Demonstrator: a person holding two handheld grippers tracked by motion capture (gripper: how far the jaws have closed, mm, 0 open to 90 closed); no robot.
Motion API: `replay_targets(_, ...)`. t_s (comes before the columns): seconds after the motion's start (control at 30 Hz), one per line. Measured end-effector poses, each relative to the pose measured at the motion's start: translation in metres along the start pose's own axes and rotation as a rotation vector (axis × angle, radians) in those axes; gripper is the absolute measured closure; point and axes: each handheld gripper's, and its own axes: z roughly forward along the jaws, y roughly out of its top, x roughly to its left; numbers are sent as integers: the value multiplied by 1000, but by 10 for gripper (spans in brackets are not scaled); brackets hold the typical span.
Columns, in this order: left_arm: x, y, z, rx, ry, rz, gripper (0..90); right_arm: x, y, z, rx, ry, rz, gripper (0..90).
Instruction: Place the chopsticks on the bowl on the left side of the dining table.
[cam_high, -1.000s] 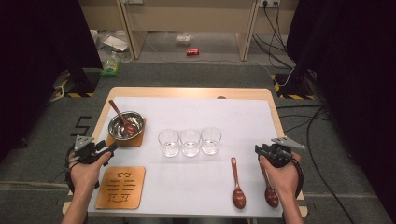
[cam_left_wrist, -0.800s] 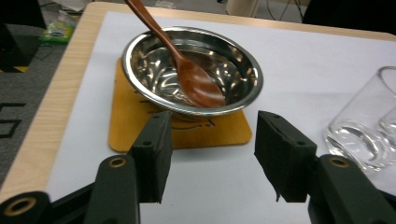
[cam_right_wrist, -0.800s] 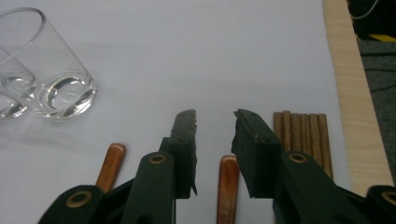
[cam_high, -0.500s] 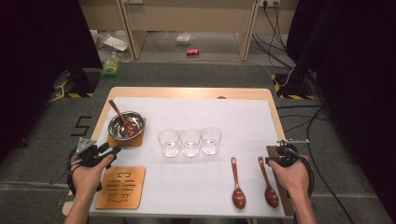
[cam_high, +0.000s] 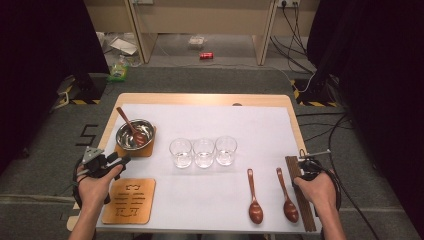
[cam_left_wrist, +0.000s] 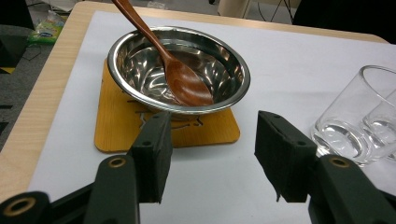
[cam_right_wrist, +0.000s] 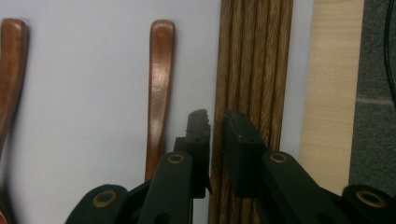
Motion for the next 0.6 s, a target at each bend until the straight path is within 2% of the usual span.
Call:
replay_targets(0.2, 0, 4, -1, -10, -4, 1, 459, 0, 1, 2, 26, -23, -1, 808)
replay_targets(0.23, -1, 4, 0, -11, -6, 1, 459, 0, 2, 2, 36, -22, 14, 808)
replay_targets(0.43, -5, 7, 2, -16, -29, 0, 459, 0, 1, 4, 41, -18, 12, 811)
replay_targets(0.6, -5, 8, 3, -19, -31, 1, 459, 0, 5, 4, 57, -22, 12, 812)
